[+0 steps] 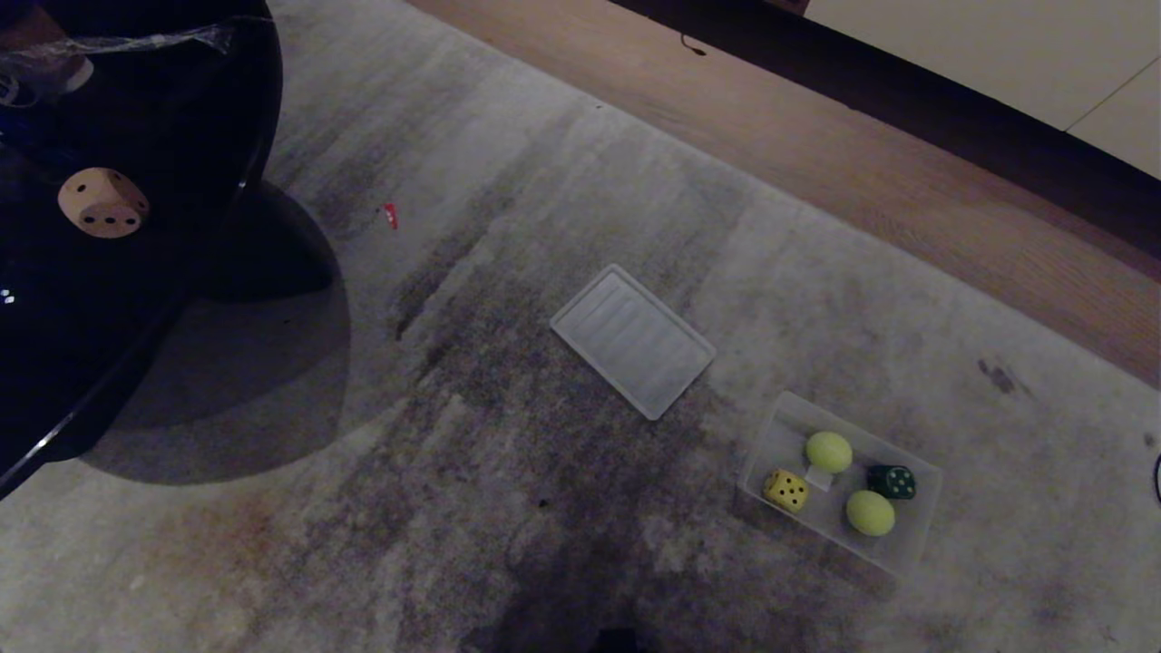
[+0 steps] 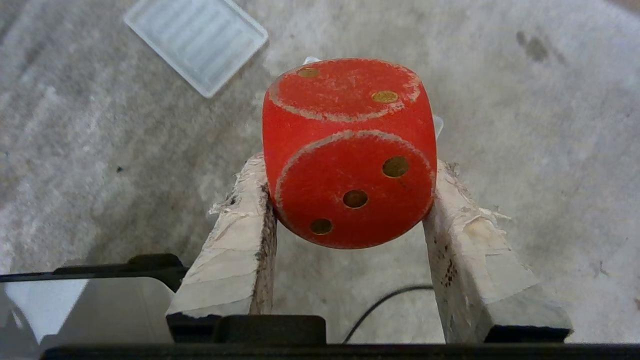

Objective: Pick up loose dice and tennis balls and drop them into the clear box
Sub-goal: Put the toys in the box

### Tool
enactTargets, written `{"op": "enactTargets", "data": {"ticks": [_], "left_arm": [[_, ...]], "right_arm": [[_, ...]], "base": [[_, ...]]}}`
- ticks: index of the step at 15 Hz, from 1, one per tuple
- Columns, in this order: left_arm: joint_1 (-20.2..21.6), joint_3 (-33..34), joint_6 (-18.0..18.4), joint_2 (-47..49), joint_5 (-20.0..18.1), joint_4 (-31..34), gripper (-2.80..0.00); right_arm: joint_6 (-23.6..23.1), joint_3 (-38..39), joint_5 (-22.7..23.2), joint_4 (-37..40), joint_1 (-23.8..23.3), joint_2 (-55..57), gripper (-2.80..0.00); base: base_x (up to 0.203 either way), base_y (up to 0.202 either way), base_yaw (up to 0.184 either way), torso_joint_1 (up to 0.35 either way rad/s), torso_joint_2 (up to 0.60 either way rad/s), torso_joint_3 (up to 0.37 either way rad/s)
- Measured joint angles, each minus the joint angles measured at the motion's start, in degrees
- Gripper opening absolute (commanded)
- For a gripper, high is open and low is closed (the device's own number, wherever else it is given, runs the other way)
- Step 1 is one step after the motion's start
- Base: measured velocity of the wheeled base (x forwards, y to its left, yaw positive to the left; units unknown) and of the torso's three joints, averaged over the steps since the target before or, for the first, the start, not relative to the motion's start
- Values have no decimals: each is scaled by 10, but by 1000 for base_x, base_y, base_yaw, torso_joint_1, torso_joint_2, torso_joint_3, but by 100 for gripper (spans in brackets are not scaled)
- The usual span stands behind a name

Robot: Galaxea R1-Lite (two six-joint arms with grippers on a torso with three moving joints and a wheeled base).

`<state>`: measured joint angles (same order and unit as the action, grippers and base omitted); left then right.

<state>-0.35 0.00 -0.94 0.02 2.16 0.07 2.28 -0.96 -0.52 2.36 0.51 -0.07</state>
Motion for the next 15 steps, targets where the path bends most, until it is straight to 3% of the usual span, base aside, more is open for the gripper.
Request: {"op": "enactTargets", "data": {"ticks": [15], "left_arm": [[0,0,0,0,0,-1,-280]], "right_arm": [[0,1,3,-1,0,0,-280]], "base": [[0,0,0,2,3,-199]]}}
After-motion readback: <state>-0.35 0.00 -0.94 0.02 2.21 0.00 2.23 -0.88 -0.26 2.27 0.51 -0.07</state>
